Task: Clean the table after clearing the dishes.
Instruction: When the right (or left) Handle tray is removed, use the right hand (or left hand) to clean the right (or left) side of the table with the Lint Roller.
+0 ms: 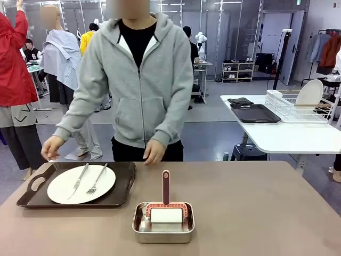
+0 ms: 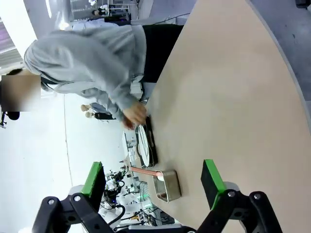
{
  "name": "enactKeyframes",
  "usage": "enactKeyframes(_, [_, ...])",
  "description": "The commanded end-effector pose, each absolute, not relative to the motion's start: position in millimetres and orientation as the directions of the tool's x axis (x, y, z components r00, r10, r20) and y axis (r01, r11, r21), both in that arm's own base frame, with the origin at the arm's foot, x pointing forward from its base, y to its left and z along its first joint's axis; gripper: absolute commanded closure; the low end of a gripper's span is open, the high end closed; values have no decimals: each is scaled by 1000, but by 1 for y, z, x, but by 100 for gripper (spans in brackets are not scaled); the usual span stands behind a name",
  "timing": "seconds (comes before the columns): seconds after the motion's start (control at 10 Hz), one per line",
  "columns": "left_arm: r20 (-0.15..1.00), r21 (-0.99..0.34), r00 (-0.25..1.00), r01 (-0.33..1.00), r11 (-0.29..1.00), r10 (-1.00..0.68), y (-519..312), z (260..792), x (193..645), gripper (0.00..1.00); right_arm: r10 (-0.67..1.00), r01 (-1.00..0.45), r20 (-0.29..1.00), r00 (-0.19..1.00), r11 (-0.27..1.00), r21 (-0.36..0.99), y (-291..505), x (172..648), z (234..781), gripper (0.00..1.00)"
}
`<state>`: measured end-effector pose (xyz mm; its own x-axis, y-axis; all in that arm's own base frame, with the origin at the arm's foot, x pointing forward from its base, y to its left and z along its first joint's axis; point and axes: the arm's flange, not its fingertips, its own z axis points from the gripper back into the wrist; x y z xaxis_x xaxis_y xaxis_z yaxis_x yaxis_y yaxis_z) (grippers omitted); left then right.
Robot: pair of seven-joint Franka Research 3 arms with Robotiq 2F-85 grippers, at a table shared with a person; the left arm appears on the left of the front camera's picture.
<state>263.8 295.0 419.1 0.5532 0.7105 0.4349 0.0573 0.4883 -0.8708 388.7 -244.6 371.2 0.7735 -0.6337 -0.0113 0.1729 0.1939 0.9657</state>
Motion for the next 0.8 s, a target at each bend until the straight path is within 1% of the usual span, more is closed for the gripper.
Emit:
enactKeyframes(0.0, [437,-875,544,73,479,716,297,420,262,0,-582,142,34,813,254,957,-247,394,396,0])
enactKeyframes(0.7, [437,-875,544,73,479,716,297,420,262,0,-582,142,34,813,254,957,-247,394,396,0])
